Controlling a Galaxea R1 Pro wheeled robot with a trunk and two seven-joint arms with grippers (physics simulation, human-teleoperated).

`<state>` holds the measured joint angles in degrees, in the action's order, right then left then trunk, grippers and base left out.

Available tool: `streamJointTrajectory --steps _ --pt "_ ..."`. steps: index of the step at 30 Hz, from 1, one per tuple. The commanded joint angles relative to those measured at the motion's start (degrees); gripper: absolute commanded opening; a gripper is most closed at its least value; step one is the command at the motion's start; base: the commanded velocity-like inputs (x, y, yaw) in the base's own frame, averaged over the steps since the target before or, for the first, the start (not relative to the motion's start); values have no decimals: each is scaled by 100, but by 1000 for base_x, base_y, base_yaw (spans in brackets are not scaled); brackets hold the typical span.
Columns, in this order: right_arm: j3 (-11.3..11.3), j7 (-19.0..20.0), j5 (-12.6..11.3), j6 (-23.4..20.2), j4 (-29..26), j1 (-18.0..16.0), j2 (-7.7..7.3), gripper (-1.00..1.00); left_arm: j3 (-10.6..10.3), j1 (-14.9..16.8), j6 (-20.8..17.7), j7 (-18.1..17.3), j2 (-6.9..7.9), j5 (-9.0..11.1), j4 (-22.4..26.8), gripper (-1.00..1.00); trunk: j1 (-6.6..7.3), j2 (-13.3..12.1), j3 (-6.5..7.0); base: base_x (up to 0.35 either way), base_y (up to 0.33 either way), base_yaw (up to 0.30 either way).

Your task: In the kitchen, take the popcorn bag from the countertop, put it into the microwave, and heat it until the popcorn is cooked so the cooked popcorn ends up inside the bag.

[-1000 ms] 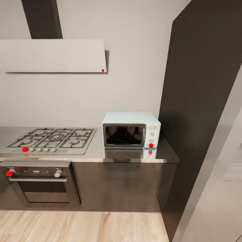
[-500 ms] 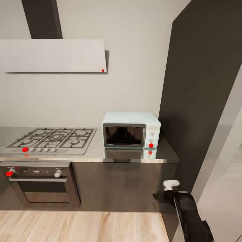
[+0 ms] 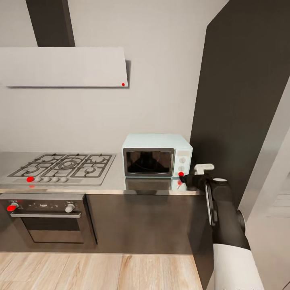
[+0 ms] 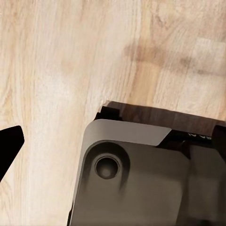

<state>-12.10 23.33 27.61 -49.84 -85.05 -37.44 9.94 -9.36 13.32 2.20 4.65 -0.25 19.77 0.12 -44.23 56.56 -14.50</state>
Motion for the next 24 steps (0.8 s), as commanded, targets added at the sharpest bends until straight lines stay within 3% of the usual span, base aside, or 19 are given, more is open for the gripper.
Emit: streamJointTrajectory --steps 1,5,7,9,10,13,17,24 --pt "-29 49 68 215 27 -20 5 100 -49 4 18 18 -2 45 -3 100 -1 5 -8 0 0 0" --pt "-89 -82 68 1218 109 -33 5 100 -49 4 18 18 -2 44 -3 100 -1 5 -8 0 0 0" --pt "-359 -210 -4 1767 421 -34 5 100 -49 4 18 18 -2 44 -3 100 -1 5 -8 0 0 0" --pt "-722 -279 -189 2178 798 -5 5 100 -49 4 18 18 -2 44 -3 100 -1 5 -8 0 0 0" --pt "-970 -328 -310 2615 1090 24 5 100 -49 4 18 18 -2 44 -3 100 -1 5 -8 0 0 0" --pt "-1144 -378 -367 3195 1312 48 5 100 -49 4 19 18 -2 44 -3 100 -1 5 -8 0 0 0" --pt "-1159 -401 -356 3361 1666 52 5 100 -49 4 19 18 -7 44 -3 100 -1 5 -8 0 0 0" --pt "-1154 -406 -358 3314 1736 50 5 100 -40 4 18 27 -27 52 -3 100 -1 5 -8 0 0 0"
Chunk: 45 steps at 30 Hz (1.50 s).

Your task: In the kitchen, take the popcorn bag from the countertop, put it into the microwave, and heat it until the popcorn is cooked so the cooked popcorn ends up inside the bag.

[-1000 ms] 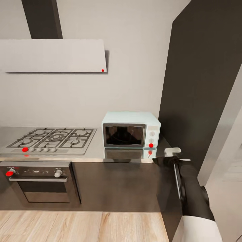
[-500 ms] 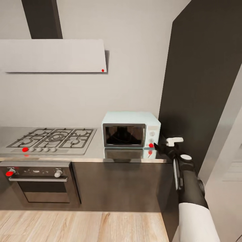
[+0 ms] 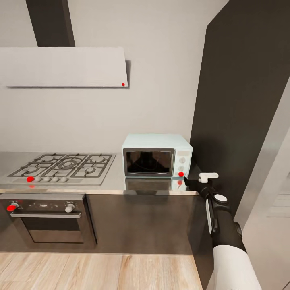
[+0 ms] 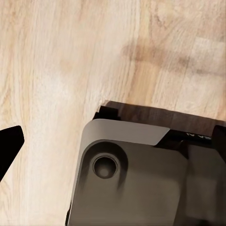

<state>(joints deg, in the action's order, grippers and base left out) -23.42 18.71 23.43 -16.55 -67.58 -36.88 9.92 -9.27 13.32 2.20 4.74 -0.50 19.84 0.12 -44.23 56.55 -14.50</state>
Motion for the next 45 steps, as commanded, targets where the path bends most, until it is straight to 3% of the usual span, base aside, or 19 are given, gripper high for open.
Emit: streamJointTrajectory --steps 1,24,38,45 --pt "-22 55 62 -15 -10 -6 8 100 -49 4 17 18 -2 44 -3 100 -1 6 -8 0 0 0" --pt "-57 -113 118 38 676 -8 8 100 -57 4 26 9 2 22 -3 100 -1 6 -8 187 0 0" --pt "-66 -117 117 41 863 -7 8 100 -57 4 26 9 6 16 -3 100 -1 6 -8 64 0 0" --pt "-66 -336 111 55 1127 -5 8 100 -57 4 26 9 6 21 -3 100 -1 6 -8 61 0 0"
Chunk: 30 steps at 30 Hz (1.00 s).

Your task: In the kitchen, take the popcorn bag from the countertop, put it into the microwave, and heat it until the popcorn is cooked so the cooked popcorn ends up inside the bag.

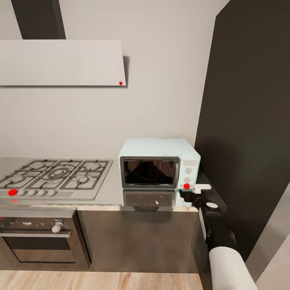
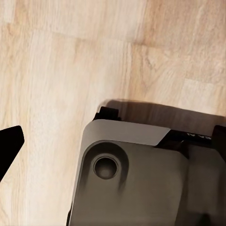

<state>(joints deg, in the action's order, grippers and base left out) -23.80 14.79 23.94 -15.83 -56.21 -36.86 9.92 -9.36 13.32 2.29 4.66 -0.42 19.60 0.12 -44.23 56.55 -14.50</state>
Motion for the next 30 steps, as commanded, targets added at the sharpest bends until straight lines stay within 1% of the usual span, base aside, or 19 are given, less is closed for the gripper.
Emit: streamJointTrajectory --steps 1,2,4,6,9,13,18,30 --pt "-28 50 59 -17 32 -6 8 100 -49 4 17 18 -2 45 -3 100 -1 6 -8 3 0 0" --pt "-28 40 59 -16 115 -7 -88 100 -49 4 17 18 -2 44 -3 100 -1 6 -8 1 0 0" --pt "-28 35 58 -16 164 -10 -174 100 -49 4 17 18 -2 44 -3 100 -1 6 -8 0 0 0" --pt "-28 32 58 -12 185 -10 -226 100 -49 4 17 18 -2 44 -3 100 -1 6 -8 0 0 0" --pt "-28 41 65 -8 189 -12 -247 100 -49 4 17 18 -7 46 -2 100 -1 6 -8 0 0 0" --pt "-24 72 74 -8 194 -11 -339 100 -49 4 17 18 -10 51 -3 100 -1 6 -8 45 0 0" --pt "-19 47 62 -8 198 -9 -349 100 -49 4 17 18 -5 50 -3 100 -1 6 -8 186 0 0" --pt "-19 39 58 -14 203 -12 -352 100 -49 4 17 18 -2 52 -3 100 -1 6 -8 28 0 0"
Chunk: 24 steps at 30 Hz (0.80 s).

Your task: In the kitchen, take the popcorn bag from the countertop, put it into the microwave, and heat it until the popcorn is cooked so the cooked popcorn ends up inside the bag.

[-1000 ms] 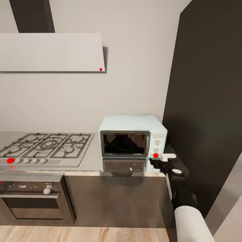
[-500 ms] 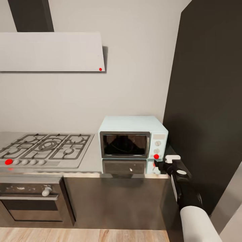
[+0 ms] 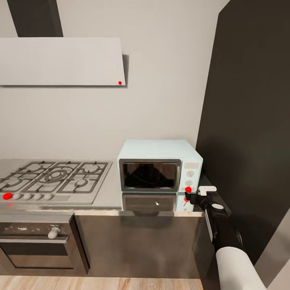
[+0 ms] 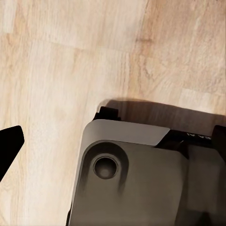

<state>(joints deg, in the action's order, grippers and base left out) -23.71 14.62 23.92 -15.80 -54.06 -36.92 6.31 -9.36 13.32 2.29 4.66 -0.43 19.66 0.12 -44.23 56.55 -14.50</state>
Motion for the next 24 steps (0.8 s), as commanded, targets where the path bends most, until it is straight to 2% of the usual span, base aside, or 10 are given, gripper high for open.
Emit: streamJointTrajectory --steps 1,6,7,17,24 --pt "-29 55 60 -18 -10 -7 9 100 -49 4 17 18 -1 44 -3 100 -1 5 -8 2 0 0" --pt "-29 59 98 -19 -16 -7 22 100 -49 4 17 18 -1 46 -3 100 -1 5 -8 0 0 0" --pt "-29 62 103 -22 -16 -4 21 -100 -49 4 17 18 -1 46 -3 100 -1 5 -8 0 0 0" --pt "-29 42 78 -29 -17 -8 20 -100 -49 4 16 18 -9 46 -3 100 -1 5 -8 2 0 0" --pt "-29 33 55 -26 51 -6 29 -100 -49 4 17 18 -1 46 -3 100 -1 5 -8 122 0 0"
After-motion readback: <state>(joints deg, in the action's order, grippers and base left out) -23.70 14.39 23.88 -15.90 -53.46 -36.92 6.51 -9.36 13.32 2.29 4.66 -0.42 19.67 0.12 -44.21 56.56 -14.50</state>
